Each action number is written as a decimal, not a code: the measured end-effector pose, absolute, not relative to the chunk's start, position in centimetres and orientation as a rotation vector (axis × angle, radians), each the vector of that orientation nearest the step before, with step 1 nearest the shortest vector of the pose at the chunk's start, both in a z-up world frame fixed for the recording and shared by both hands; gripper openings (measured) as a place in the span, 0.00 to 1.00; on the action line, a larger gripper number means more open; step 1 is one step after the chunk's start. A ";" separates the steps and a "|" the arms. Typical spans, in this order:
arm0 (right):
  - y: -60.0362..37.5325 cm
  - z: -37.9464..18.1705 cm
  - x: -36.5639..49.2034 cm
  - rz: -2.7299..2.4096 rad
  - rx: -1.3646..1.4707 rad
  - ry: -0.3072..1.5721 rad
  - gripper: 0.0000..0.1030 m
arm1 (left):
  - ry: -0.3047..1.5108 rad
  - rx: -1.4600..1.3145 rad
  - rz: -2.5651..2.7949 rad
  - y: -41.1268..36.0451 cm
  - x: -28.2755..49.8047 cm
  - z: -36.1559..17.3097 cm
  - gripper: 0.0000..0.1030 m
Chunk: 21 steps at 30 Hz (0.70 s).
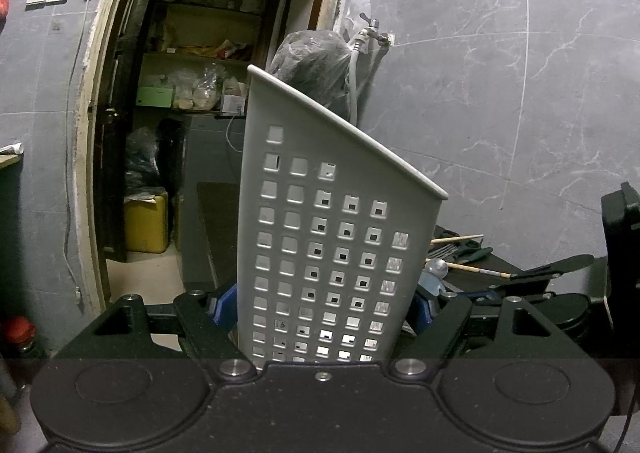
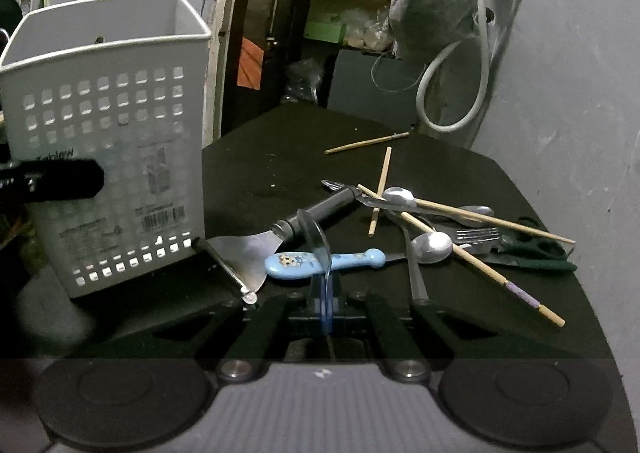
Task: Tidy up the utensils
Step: 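Close the right tool on a large silver spoon in the pile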
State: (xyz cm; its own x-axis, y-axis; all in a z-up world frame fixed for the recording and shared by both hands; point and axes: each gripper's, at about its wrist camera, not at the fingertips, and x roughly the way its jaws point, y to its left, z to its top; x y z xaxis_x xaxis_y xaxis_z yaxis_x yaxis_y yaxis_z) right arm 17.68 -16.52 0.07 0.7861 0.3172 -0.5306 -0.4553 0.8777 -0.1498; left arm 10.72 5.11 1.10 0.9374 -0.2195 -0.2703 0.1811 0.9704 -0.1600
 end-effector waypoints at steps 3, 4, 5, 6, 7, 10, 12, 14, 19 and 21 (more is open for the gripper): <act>-16.4 0.1 18.3 0.424 -0.293 0.532 0.02 | 0.290 -0.136 -0.206 5.2 10.7 1.2 0.78; -16.3 0.1 18.5 0.429 -0.296 0.542 0.04 | 0.289 -0.136 -0.205 5.1 10.6 1.1 0.78; -16.2 0.0 18.9 0.432 -0.292 0.559 0.06 | 0.290 -0.136 -0.205 5.1 10.6 1.1 0.78; -16.2 -0.1 19.3 0.436 -0.286 0.575 0.07 | 0.289 -0.136 -0.205 5.1 10.6 1.1 0.78; -16.2 -0.1 19.7 0.439 -0.277 0.587 0.07 | 0.289 -0.136 -0.206 5.1 10.6 1.1 0.78; -16.6 -0.1 20.4 0.436 -0.246 0.600 0.06 | 0.288 -0.137 -0.207 5.1 10.4 1.2 0.78; -17.1 -0.1 20.7 0.435 -0.206 0.609 0.06 | 0.287 -0.137 -0.207 5.0 10.2 1.1 0.78; -17.8 0.0 20.6 0.427 -0.152 0.605 0.06 | 0.288 -0.135 -0.205 4.9 10.3 1.1 0.78; -20.7 0.6 19.7 0.461 0.066 0.588 0.06 | 0.289 -0.138 -0.204 4.9 10.3 1.1 0.78; -21.9 0.8 19.3 0.471 0.162 0.561 0.05 | 0.290 -0.137 -0.203 4.8 10.2 1.1 0.78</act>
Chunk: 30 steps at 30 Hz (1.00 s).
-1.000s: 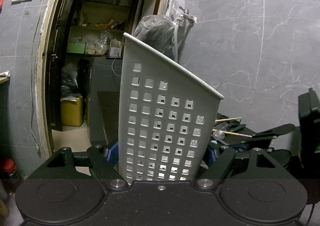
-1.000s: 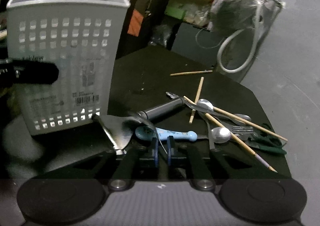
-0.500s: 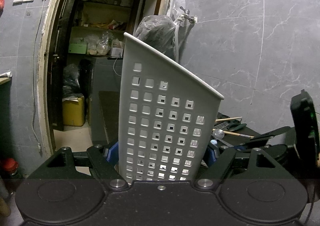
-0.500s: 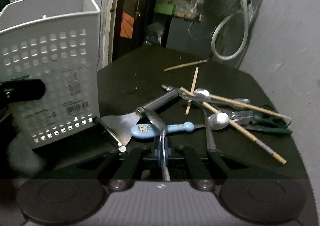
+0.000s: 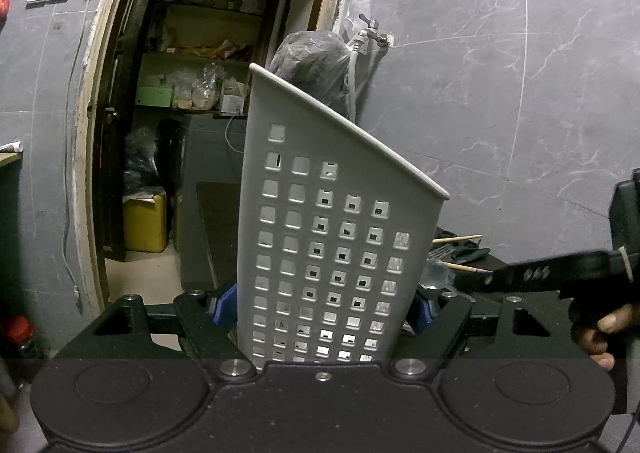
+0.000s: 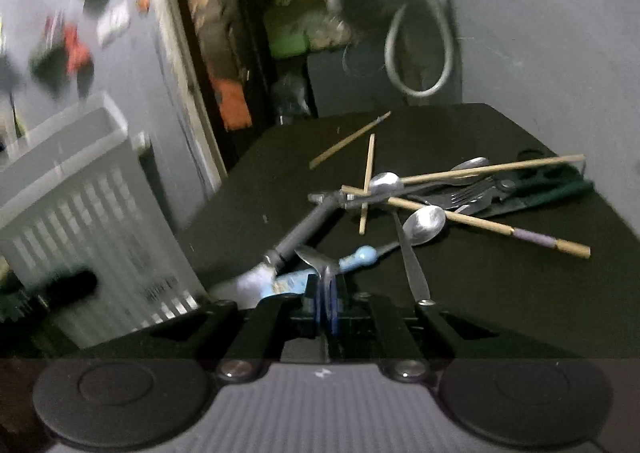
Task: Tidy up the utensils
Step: 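Close the right tool on a large silver spoon in the pile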
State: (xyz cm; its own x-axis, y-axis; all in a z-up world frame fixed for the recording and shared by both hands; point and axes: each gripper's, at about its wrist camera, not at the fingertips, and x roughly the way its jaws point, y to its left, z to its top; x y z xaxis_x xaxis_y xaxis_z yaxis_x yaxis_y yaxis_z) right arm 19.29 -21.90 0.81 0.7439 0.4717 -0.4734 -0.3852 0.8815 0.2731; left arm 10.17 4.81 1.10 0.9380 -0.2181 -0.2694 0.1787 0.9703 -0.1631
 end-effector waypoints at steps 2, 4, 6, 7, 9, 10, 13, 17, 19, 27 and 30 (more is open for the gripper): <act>-23.1 0.8 18.8 0.481 0.271 0.521 0.01 | 0.291 -0.138 -0.205 4.7 10.1 1.1 0.78; -23.9 0.5 18.5 0.488 0.357 0.495 0.01 | 0.294 -0.137 -0.207 4.7 10.1 1.2 0.78; -23.8 -0.2 18.7 0.467 0.375 0.522 0.01 | 0.297 -0.135 -0.211 4.5 10.1 1.3 0.78; -23.7 -0.6 19.0 0.459 0.370 0.545 0.01 | 0.297 -0.136 -0.211 4.5 10.1 1.3 0.78; -23.6 -1.2 19.3 0.451 0.361 0.570 0.02 | 0.297 -0.137 -0.208 4.4 10.2 1.4 0.78; -23.6 -1.1 19.5 0.443 0.360 0.581 0.02 | 0.298 -0.137 -0.206 4.4 10.3 1.4 0.78; -23.1 -1.1 20.0 0.437 0.302 0.602 0.02 | 0.297 -0.133 -0.204 4.3 10.2 1.4 0.78; -21.9 -0.8 20.0 0.444 0.189 0.616 0.05 | 0.297 -0.133 -0.204 4.2 10.2 1.3 0.78; -21.2 -0.7 20.0 0.445 0.130 0.625 0.06 | 0.297 -0.132 -0.205 4.2 10.2 1.4 0.78; -18.5 -0.1 19.5 0.487 -0.077 0.630 0.08 | 0.297 -0.134 -0.205 4.2 10.2 1.4 0.78; -18.2 0.1 19.8 0.497 -0.098 0.641 0.14 | 0.297 -0.135 -0.205 4.1 10.3 1.4 0.78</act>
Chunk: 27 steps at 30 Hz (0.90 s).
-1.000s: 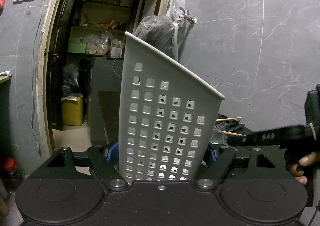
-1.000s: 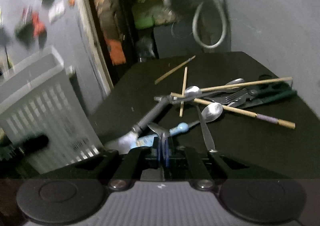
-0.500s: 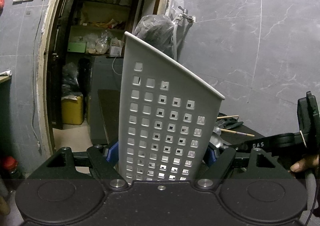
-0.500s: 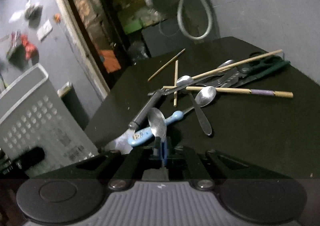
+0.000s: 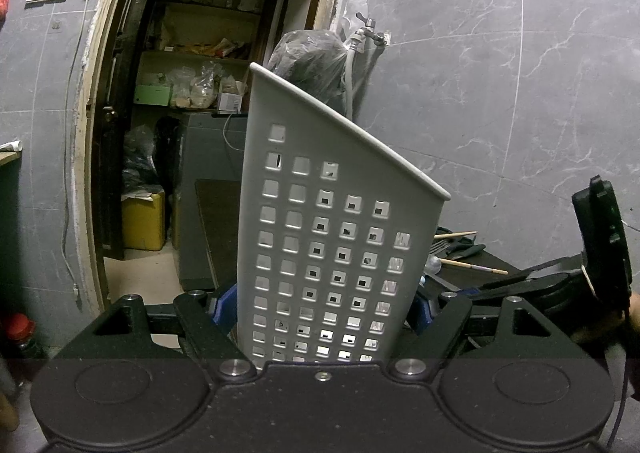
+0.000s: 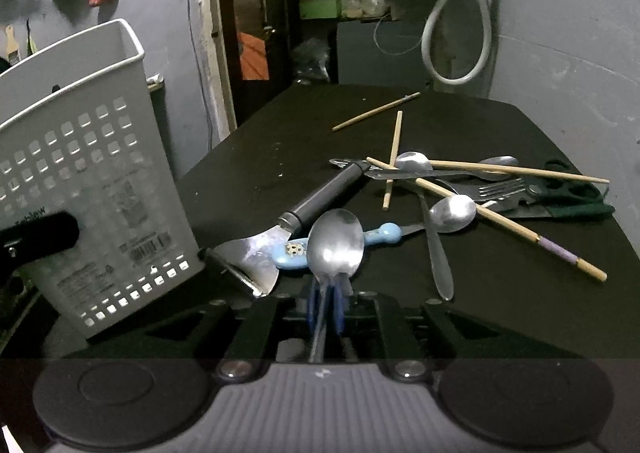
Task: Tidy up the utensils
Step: 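Close the right tool on a large silver spoon in the pile, then lift the silver spoon with the right tool toward the basket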
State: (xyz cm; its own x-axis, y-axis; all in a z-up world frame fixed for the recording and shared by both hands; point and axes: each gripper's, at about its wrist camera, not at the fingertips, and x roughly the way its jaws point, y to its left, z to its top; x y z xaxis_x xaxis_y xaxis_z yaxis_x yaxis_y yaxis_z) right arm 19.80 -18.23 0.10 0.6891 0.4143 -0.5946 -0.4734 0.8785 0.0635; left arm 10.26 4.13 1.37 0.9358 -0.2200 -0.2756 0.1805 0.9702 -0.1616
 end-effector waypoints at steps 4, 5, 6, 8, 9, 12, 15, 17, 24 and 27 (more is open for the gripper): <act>-18.2 0.2 20.6 0.502 -0.106 0.648 0.24 | 0.296 -0.136 -0.207 4.0 10.4 1.4 0.78; -18.2 0.2 20.7 0.505 -0.107 0.649 0.27 | 0.296 -0.135 -0.207 4.1 10.3 1.4 0.78; -18.2 0.2 20.9 0.509 -0.110 0.650 0.29 | 0.296 -0.136 -0.206 4.0 10.3 1.4 0.78; -18.1 0.2 21.3 0.513 -0.118 0.651 0.41 | 0.296 -0.135 -0.206 4.1 10.3 1.3 0.78; -18.1 0.2 21.5 0.513 -0.122 0.650 0.44 | 0.296 -0.136 -0.206 4.1 10.3 1.3 0.78; -18.1 0.0 22.0 0.520 -0.138 0.641 0.55 | 0.296 -0.136 -0.206 4.0 10.3 1.3 0.78; -18.2 -0.2 22.6 0.546 -0.142 0.632 0.57 | 0.296 -0.136 -0.207 4.0 10.3 1.3 0.78; -18.3 -0.1 22.7 0.555 -0.149 0.629 0.39 | 0.295 -0.136 -0.206 4.1 10.3 1.3 0.78; -18.5 -0.2 22.1 0.544 -0.137 0.615 0.35 | 0.296 -0.138 -0.208 3.8 10.3 1.3 0.78; -18.6 -0.1 22.0 0.533 -0.122 0.617 0.35 | 0.295 -0.139 -0.208 3.9 10.3 1.3 0.78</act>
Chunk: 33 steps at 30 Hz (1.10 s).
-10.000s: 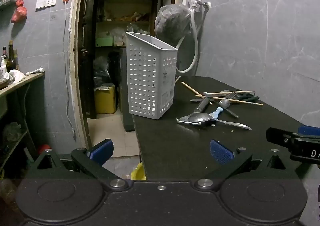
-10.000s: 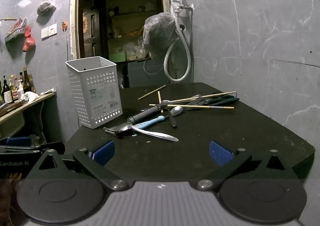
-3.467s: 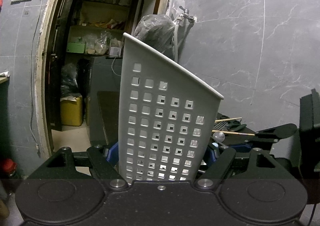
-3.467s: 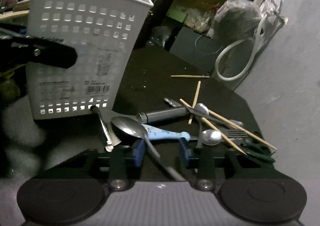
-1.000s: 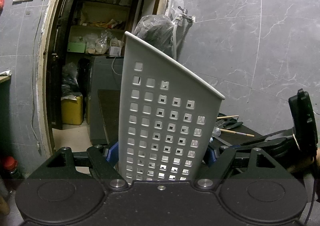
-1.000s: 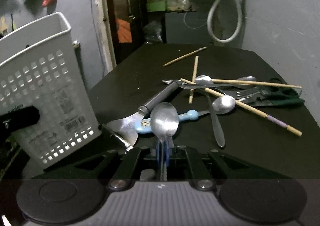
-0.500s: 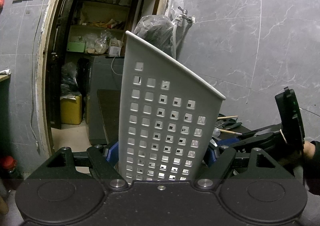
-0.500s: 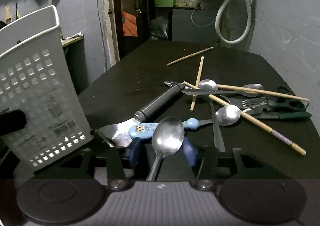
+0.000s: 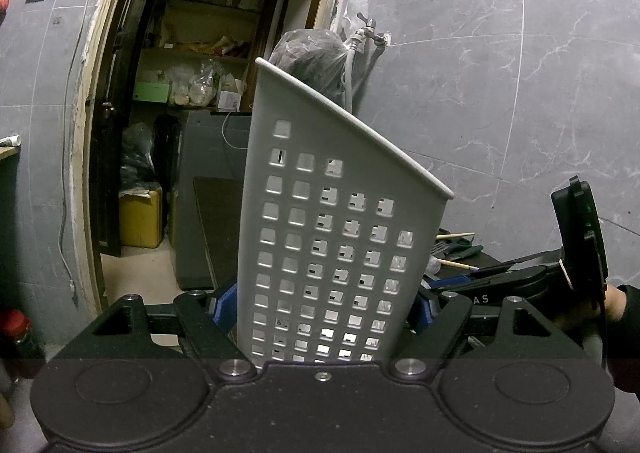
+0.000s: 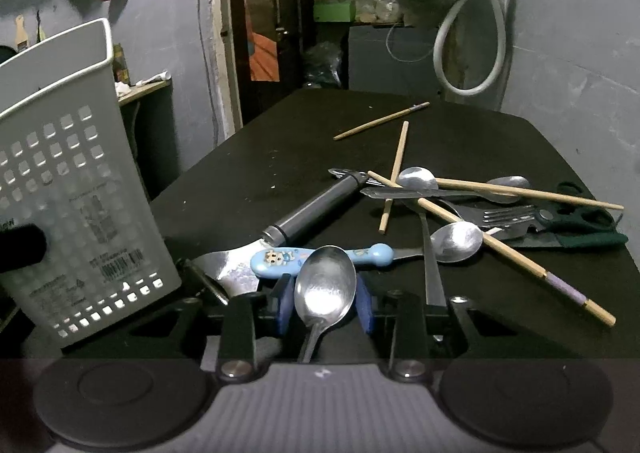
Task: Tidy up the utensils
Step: 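Lift the silver spoon with the right tool toward the basket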
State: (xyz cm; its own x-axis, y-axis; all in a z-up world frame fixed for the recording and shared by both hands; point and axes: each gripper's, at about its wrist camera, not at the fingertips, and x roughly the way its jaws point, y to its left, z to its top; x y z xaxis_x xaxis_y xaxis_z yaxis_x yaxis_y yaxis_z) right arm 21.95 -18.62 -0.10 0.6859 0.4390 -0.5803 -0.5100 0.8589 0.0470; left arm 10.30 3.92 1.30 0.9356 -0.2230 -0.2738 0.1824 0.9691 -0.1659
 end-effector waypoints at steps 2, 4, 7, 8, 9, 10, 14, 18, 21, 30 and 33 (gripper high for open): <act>-18.6 -0.1 21.8 0.526 -0.124 0.615 0.35 | 0.295 -0.139 -0.207 4.0 10.3 1.3 0.78; -18.7 -0.1 21.5 0.521 -0.127 0.615 0.34 | 0.295 -0.139 -0.207 4.0 10.3 1.3 0.78; -18.7 0.0 21.4 0.515 -0.123 0.614 0.34 | 0.295 -0.139 -0.208 4.0 10.3 1.3 0.78; -18.7 0.0 21.3 0.512 -0.122 0.613 0.34 | 0.295 -0.140 -0.208 3.9 10.3 1.3 0.78; -18.7 0.1 21.2 0.510 -0.121 0.610 0.34 | 0.295 -0.139 -0.208 3.9 10.3 1.3 0.78; -18.8 0.1 21.0 0.509 -0.118 0.605 0.34 | 0.295 -0.140 -0.208 4.0 10.3 1.3 0.78; -19.4 0.5 20.1 0.501 -0.093 0.571 0.34 | 0.295 -0.140 -0.207 3.9 10.3 1.3 0.78; -20.6 1.4 18.8 0.487 -0.034 0.499 0.35 | 0.295 -0.139 -0.207 3.8 10.3 1.2 0.78; -21.3 2.2 17.5 0.473 0.004 0.418 0.35 | 0.295 -0.140 -0.207 3.9 10.3 1.2 0.78; -21.5 4.6 15.7 0.452 0.048 0.281 0.34 | 0.296 -0.142 -0.208 3.7 10.3 1.2 0.78; -21.4 5.6 15.4 0.448 0.060 0.251 0.34 | 0.296 -0.142 -0.208 3.5 10.3 1.2 0.78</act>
State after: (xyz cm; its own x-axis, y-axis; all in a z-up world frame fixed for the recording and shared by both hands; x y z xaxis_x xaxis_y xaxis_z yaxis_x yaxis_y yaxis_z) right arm 15.41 -21.42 5.56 0.8711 0.4354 -0.2270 -0.4206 0.9002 0.1126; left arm 10.32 3.53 1.24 0.9353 -0.2240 -0.2740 0.1826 0.9686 -0.1688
